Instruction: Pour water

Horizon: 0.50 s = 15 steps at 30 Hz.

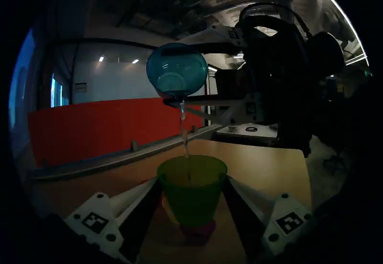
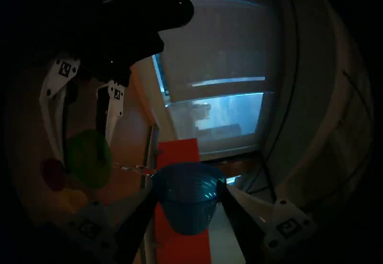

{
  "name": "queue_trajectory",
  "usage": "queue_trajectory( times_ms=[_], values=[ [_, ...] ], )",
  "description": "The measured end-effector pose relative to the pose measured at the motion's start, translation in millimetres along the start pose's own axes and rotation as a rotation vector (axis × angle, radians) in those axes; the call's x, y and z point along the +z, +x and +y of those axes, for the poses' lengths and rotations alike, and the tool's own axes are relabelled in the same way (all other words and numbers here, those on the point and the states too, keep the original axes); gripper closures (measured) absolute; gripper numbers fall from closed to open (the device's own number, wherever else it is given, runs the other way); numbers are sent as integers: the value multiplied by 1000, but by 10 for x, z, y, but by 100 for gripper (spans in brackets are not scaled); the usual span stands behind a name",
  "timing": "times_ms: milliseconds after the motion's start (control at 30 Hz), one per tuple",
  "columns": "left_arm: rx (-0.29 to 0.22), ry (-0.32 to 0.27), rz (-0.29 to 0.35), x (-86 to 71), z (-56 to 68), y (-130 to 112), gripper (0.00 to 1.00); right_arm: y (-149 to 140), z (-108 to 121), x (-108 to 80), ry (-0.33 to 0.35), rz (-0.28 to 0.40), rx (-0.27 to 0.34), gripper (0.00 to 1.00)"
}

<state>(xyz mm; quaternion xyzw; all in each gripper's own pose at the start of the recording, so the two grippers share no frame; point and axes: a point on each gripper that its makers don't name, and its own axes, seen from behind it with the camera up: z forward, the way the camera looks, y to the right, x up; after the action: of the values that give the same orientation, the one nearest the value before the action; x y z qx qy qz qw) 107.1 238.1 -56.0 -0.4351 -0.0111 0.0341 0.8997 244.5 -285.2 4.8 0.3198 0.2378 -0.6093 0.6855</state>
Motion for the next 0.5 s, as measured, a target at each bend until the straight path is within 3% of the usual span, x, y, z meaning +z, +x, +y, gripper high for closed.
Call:
queue_trajectory(
  times_ms=[500],
  values=[
    [-1,-2,4,7,10,16,15,43,40,-6,-4,-3,-69,11]
  ],
)
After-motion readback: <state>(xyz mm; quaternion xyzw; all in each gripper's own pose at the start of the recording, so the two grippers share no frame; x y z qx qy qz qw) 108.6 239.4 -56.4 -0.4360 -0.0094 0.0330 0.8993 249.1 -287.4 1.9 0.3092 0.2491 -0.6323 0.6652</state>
